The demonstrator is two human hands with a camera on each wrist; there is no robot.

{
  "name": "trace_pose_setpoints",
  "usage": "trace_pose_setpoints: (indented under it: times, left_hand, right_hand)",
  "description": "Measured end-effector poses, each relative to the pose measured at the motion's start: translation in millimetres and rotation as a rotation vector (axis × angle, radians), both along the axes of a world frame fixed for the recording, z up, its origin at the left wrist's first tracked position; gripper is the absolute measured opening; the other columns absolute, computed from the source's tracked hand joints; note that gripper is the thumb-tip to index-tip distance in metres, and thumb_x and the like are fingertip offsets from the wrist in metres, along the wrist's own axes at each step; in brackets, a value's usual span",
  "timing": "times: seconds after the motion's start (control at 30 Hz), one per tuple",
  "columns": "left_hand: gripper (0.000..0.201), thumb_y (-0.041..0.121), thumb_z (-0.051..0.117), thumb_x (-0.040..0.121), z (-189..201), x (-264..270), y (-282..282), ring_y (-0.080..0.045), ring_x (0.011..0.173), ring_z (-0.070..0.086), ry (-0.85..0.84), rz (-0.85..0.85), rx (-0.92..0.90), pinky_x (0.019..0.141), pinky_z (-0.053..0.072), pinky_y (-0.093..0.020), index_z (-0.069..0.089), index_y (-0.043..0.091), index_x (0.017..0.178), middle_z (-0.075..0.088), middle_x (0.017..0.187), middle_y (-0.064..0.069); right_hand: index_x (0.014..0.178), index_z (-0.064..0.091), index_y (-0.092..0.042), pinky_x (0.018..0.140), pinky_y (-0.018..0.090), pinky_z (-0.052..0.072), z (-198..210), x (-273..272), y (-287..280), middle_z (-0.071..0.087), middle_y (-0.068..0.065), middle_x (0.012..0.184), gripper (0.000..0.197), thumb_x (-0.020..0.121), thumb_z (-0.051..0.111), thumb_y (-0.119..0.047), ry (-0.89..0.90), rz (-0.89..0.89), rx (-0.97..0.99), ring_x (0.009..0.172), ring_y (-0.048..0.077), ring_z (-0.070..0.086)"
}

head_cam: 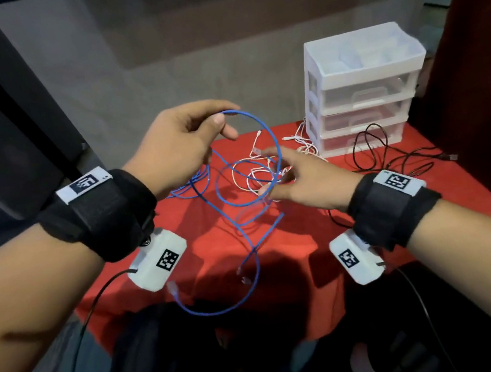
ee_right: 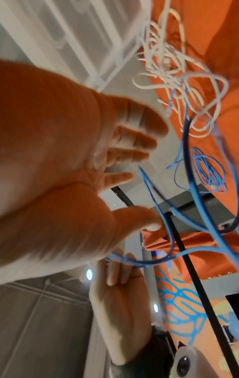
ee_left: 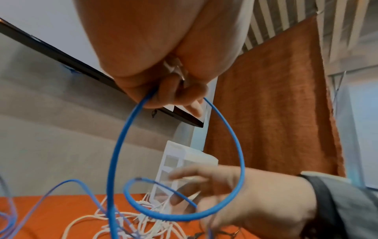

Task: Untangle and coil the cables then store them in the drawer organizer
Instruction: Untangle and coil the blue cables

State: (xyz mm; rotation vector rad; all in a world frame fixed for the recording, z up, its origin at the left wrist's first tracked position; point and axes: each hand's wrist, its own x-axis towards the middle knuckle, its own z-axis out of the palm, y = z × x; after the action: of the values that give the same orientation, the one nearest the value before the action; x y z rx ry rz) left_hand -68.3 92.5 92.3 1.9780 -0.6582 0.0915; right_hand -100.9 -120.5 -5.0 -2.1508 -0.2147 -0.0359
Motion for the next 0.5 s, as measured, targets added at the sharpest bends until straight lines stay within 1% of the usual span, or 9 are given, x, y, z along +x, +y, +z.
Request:
trace_pose_setpoints:
  times: [0.07, 0.13, 0.2, 0.23, 0.27, 0.33, 0.4, 0.47, 0.5]
  left_hand:
    - [0.026, 0.013, 0.049, 0.106, 5.4, -2.4, -3.8, -0.009, 0.043, 0.032, -0.038, -0.034, -0.028, 0.042, 0.03, -0.017, 0.069, 0.022, 0.12, 0.073, 0.087, 0.003]
    - [0.026, 0.014, 0.05, 0.106, 11.9, -3.3, -3.9, -0.009, 0.043, 0.029, -0.088, -0.038, -0.034, 0.041, 0.027, -0.018, 0.07, 0.024, 0.119, 0.072, 0.086, 0.003]
    - [0.026, 0.016, 0.052, 0.105, 15.4, -3.4, 0.6, -0.01, 0.046, 0.034, -0.157, -0.023, 0.038, 0.045, 0.031, -0.019, 0.071, 0.026, 0.12, 0.072, 0.082, 0.004]
    - [0.026, 0.018, 0.053, 0.105, 15.0, -3.8, 5.2, -0.009, 0.049, 0.041, -0.201, -0.006, 0.106, 0.05, 0.036, -0.019, 0.072, 0.027, 0.119, 0.072, 0.079, 0.004]
    - [0.025, 0.019, 0.055, 0.104, 12.9, -3.5, 11.1, -0.008, 0.053, 0.049, -0.25, 0.018, 0.193, 0.056, 0.042, -0.02, 0.073, 0.029, 0.118, 0.072, 0.077, 0.005]
    - [0.022, 0.023, 0.058, 0.101, 6.0, -1.4, 26.9, -0.008, 0.063, 0.062, -0.337, 0.06, 0.387, 0.07, 0.051, -0.024, 0.074, 0.029, 0.116, 0.074, 0.077, 0.006]
    - [0.022, 0.025, 0.058, 0.101, -2.2, 4.4, 46.5, -0.012, 0.074, 0.068, -0.389, 0.072, 0.565, 0.078, 0.054, -0.03, 0.073, 0.027, 0.116, 0.075, 0.081, 0.005]
    - [0.023, 0.025, 0.056, 0.101, -8.9, 14.7, 68.4, -0.019, 0.082, 0.07, -0.406, 0.124, 0.668, 0.08, 0.054, -0.034, 0.072, 0.025, 0.118, 0.076, 0.087, 0.002]
    - [0.023, 0.025, 0.055, 0.102, -11.7, 21.2, 80.5, -0.022, 0.083, 0.07, -0.389, 0.17, 0.679, 0.082, 0.054, -0.035, 0.072, 0.024, 0.118, 0.075, 0.087, 0.0]
  right_hand:
    - [0.14, 0.05, -0.026, 0.079, 0.02, 0.047, -4.3, -0.2, 9.6, 0.061, -0.008, 0.105, 0.063, 0.086, 0.082, -0.027, 0.094, 0.006, -0.132, 0.087, 0.002, 0.062]
    - [0.135, 0.052, -0.022, 0.07, 0.027, 0.048, -19.3, 0.6, 16.6, 0.067, 0.001, 0.094, 0.052, 0.089, 0.077, -0.021, 0.228, -0.036, -0.134, 0.081, 0.018, 0.064]
    - [0.116, 0.06, -0.018, 0.052, 0.027, 0.042, -34.0, -0.1, 19.1, 0.068, 0.007, 0.075, 0.027, 0.092, 0.071, -0.012, 0.26, -0.089, 0.001, 0.056, 0.018, 0.057]
    - [0.103, 0.064, -0.017, 0.047, 0.025, 0.037, -36.9, -1.5, 16.8, 0.066, 0.005, 0.069, 0.011, 0.094, 0.069, -0.013, 0.233, -0.119, 0.043, 0.047, 0.013, 0.05]
    - [0.09, 0.066, -0.016, 0.046, 0.024, 0.034, -36.9, -3.3, 12.2, 0.065, 0.002, 0.064, 0.006, 0.095, 0.069, -0.018, 0.2, -0.137, 0.077, 0.043, 0.011, 0.045]
    - [0.078, 0.065, -0.015, 0.052, 0.026, 0.034, -32.9, -6.6, -2.5, 0.062, -0.003, 0.058, 0.024, 0.096, 0.07, -0.029, 0.147, -0.143, 0.101, 0.049, 0.015, 0.045]
    - [0.076, 0.063, -0.017, 0.054, 0.024, 0.035, -20.7, -13.5, -22.3, 0.059, -0.008, 0.053, 0.029, 0.096, 0.069, -0.038, 0.101, -0.108, 0.039, 0.05, 0.01, 0.045]
    - [0.083, 0.068, -0.02, 0.049, 0.018, 0.032, -8.7, -21.4, -46.1, 0.054, -0.011, 0.054, 0.034, 0.094, 0.066, -0.052, 0.097, -0.057, -0.021, 0.046, 0.003, 0.041]
    - [0.091, 0.072, -0.022, 0.045, 0.021, 0.03, -2.6, -27.0, -58.4, 0.05, -0.006, 0.056, 0.041, 0.092, 0.062, -0.062, 0.132, -0.021, 0.006, 0.045, 0.007, 0.038]
